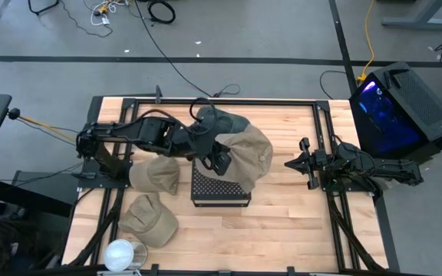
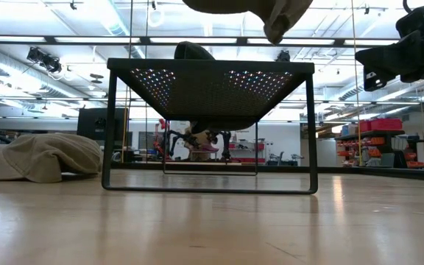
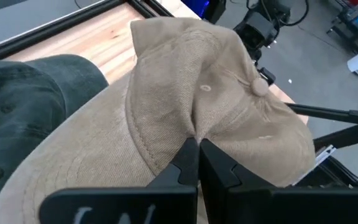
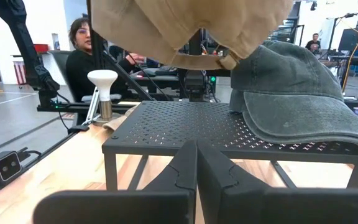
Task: Pick & Place hat
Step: Put the top brown cap on the shelf
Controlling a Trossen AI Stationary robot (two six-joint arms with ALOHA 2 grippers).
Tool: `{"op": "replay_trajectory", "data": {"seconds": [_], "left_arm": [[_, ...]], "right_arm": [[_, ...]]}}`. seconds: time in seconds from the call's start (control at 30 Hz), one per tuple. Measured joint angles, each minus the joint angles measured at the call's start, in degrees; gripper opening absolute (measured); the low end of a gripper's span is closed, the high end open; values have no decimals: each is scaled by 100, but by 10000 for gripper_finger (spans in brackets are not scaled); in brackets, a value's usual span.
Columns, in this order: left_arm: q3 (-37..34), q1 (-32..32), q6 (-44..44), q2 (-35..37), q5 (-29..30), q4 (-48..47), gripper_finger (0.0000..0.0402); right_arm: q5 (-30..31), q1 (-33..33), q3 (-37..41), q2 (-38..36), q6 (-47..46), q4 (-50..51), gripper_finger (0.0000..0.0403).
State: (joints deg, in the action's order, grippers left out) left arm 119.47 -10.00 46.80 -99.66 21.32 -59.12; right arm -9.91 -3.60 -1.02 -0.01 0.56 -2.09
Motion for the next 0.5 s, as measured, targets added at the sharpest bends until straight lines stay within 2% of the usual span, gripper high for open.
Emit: {"op": "replay_trajectory", "data": {"seconds": [0.07, 0.27, 0.5], "left_arm": [[-231, 3, -21, 34, -39, 352, 2], [-1361, 15, 212, 368, -692, 1596, 3], [-2344, 15, 570, 712, -731, 2397, 3]], "right_arm": [[0, 1, 0, 0, 0, 0, 7], [-2, 2, -2, 0, 0, 0, 7], [-1, 2, 0, 0, 0, 4, 7]]}}
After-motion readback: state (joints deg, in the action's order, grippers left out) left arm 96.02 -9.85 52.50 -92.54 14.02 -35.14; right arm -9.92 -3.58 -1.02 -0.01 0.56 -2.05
